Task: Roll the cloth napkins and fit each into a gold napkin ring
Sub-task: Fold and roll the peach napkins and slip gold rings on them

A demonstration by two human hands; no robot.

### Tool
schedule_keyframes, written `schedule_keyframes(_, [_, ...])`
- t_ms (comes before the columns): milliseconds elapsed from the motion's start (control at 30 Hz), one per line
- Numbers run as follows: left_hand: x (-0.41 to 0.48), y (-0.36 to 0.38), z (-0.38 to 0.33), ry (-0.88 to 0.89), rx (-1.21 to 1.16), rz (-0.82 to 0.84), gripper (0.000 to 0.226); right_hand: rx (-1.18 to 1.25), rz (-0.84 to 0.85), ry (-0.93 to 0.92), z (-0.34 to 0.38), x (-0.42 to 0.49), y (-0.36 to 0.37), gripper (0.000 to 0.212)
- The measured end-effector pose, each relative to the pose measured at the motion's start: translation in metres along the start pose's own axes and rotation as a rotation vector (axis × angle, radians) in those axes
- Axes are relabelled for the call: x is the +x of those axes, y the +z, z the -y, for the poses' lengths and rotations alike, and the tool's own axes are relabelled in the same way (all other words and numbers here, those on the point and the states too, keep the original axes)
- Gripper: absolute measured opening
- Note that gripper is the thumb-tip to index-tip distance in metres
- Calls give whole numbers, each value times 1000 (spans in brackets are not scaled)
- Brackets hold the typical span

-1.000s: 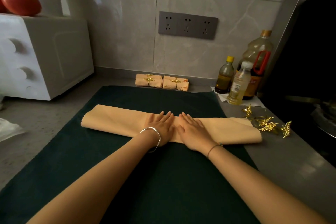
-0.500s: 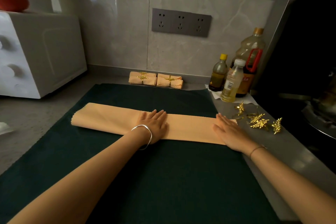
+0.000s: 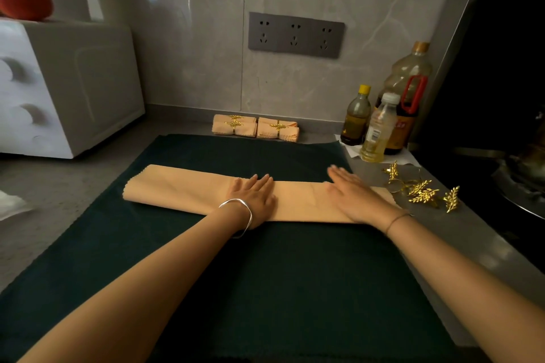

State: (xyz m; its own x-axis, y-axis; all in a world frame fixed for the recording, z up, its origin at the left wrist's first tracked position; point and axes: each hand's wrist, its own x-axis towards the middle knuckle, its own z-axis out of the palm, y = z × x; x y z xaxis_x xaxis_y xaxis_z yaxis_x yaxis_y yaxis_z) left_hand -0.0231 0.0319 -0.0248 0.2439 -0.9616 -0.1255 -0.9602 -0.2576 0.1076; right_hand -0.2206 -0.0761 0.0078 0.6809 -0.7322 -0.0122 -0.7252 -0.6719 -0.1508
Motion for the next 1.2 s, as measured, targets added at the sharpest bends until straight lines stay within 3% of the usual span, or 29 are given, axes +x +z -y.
schedule_keyframes(233, [0,0,-1,-14,-3,-1,56,9,59,-43,68,30,24,50])
schedule_keyframes(567, [-4,0,13,-4,-4,-12,57,8,36,-35,65,26,46,54])
schedule_keyframes(1200, [-41,-15,160,-422,11,-26,60,15,46,-37,64,25,45,53])
